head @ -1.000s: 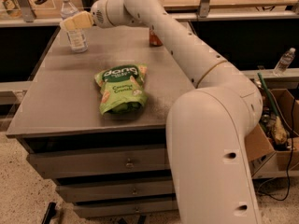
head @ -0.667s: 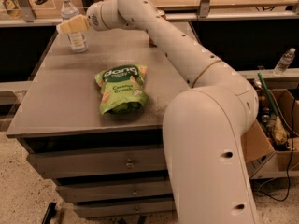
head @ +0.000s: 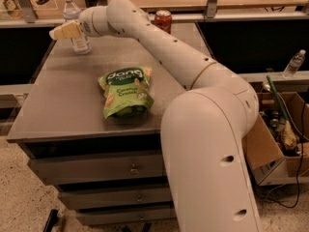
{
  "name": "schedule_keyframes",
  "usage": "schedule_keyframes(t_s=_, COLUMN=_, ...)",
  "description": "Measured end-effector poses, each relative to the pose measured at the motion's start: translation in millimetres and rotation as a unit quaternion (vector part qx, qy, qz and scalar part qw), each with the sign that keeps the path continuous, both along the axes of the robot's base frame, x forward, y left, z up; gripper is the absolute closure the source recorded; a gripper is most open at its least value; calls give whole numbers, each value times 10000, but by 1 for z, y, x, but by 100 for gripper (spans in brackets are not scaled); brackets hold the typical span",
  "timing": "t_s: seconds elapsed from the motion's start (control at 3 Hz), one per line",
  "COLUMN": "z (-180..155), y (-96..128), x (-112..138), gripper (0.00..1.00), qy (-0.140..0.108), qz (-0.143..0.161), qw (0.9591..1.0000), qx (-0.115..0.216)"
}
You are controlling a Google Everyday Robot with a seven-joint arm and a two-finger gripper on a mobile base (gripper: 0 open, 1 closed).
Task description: Knock blue plastic bottle over
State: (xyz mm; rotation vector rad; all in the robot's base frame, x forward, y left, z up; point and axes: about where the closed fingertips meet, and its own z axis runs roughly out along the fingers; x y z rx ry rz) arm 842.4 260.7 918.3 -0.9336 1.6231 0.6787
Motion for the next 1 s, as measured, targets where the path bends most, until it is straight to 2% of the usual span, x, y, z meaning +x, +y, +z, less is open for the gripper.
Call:
schedule_keyframes(t_s=0.33, z=-8, y=11, x=6, gripper=0, qy=-54, qz=-63, qw=10000, qx=2)
schedule_keyframes(t_s=0.67, z=-14, y=16, x=12, gripper=16, qy=-44, qz=-95, qw=9999, qx=19)
schedule_keyframes(t_s=1.0, z=-19, y=17, x=15, gripper=40, qy=-20, qz=-109, qw=9999, qx=24)
